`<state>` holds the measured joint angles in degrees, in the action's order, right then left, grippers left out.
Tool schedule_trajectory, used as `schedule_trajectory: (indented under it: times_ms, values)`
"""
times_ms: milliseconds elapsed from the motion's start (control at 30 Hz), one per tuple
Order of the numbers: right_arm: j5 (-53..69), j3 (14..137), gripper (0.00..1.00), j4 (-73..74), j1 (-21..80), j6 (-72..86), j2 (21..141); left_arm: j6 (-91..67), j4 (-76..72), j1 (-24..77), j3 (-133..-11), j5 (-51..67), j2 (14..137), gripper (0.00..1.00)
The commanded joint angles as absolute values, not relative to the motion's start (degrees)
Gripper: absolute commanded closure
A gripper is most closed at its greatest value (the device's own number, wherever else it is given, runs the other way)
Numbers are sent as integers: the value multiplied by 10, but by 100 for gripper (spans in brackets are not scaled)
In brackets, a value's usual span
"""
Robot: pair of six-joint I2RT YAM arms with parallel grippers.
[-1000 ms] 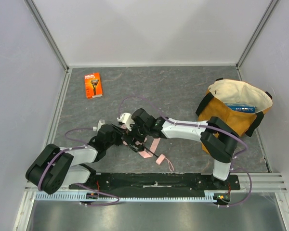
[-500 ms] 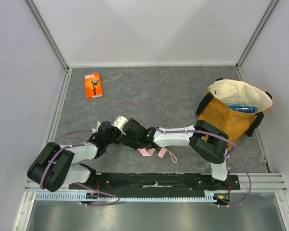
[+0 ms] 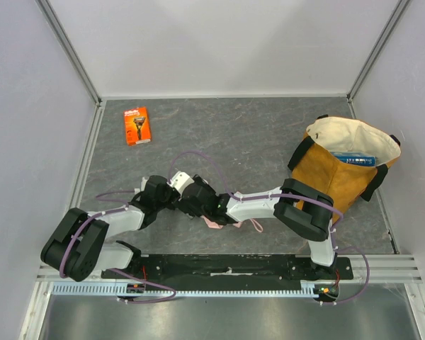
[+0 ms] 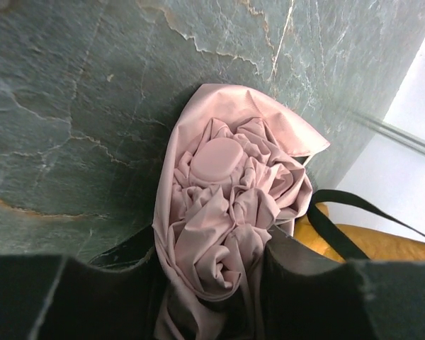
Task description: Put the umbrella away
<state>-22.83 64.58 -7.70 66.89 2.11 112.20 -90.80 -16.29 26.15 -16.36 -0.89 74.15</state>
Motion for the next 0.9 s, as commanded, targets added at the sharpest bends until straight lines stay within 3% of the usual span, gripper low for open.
schedule_trajectory:
  times_ms: [0,233,467,533,733,800,867]
  values:
    - [-222,591,18,26,677,-112,1183,-863,-69,265,-192,96,733,98]
    - [-248,583,37,4,653,-119,1177,-826,-77,255,-197,142,754,98]
    - [-229,564,77,-36,651,-109,1181,-840,-105,254,-185,144,756,98]
    - [-212,563,100,-38,650,-104,1185,-838,-112,254,-187,140,762,98]
    - [-137,553,100,-45,631,-76,1179,-822,-192,254,-182,130,793,98]
    - [-119,536,100,-59,618,-60,1166,-806,-191,254,-181,113,787,88]
    - [-85,519,100,-74,599,-45,1150,-794,-193,252,-169,90,764,58]
